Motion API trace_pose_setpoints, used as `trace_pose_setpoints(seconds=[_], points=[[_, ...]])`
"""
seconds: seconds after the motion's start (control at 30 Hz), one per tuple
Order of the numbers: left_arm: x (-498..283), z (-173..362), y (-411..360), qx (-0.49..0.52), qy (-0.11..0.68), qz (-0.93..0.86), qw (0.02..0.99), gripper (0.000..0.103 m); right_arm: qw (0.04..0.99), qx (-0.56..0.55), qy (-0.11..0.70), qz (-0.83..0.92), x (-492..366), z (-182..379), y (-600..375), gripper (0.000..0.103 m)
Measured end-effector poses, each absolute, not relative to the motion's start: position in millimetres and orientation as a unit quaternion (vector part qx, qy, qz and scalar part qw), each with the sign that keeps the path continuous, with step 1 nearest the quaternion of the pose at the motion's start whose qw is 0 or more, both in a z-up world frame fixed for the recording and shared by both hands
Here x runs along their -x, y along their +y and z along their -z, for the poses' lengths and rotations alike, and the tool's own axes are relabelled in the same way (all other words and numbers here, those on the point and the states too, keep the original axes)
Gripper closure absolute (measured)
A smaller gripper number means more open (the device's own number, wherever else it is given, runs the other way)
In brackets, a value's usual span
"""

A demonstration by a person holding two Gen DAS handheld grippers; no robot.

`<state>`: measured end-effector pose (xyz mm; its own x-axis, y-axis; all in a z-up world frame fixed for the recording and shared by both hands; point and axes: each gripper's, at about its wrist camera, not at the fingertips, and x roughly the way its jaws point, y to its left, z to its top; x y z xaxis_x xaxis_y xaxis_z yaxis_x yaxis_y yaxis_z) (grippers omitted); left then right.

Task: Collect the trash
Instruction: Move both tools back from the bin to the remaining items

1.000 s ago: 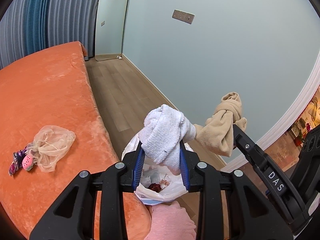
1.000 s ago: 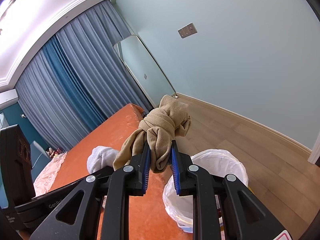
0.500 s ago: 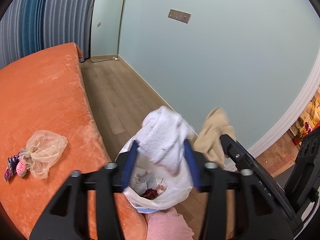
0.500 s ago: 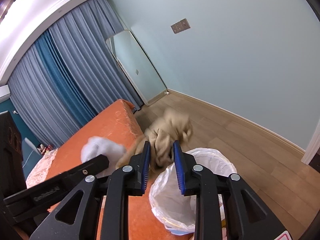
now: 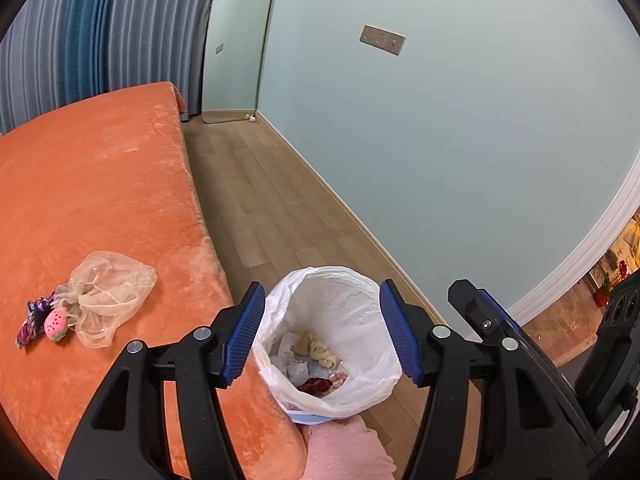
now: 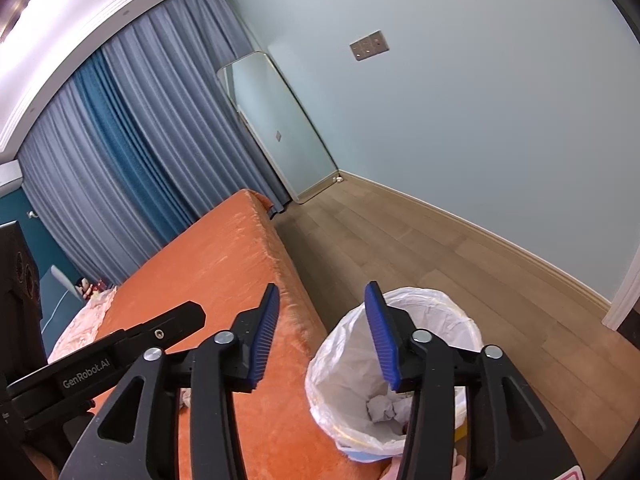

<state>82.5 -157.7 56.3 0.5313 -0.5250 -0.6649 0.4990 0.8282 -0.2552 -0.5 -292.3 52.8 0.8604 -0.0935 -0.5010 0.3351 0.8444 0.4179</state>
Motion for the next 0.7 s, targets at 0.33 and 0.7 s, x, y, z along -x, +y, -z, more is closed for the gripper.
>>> trace_pose_setpoints(seconds=[0.33, 0.7], points=[[-91.3, -54.4, -103.9, 0.051, 0.390, 0.253, 0.884, 0.045, 0.938, -0.227, 0.251, 0.079, -9.7, -56.0, -256.1, 0.053], [-99.1, -43.8, -40.3, 0.088, 0.398, 0.203, 0.890, 0.039, 0.941, -0.196, 0.273, 0.037, -25.6, -54.6, -209.8, 0.052]])
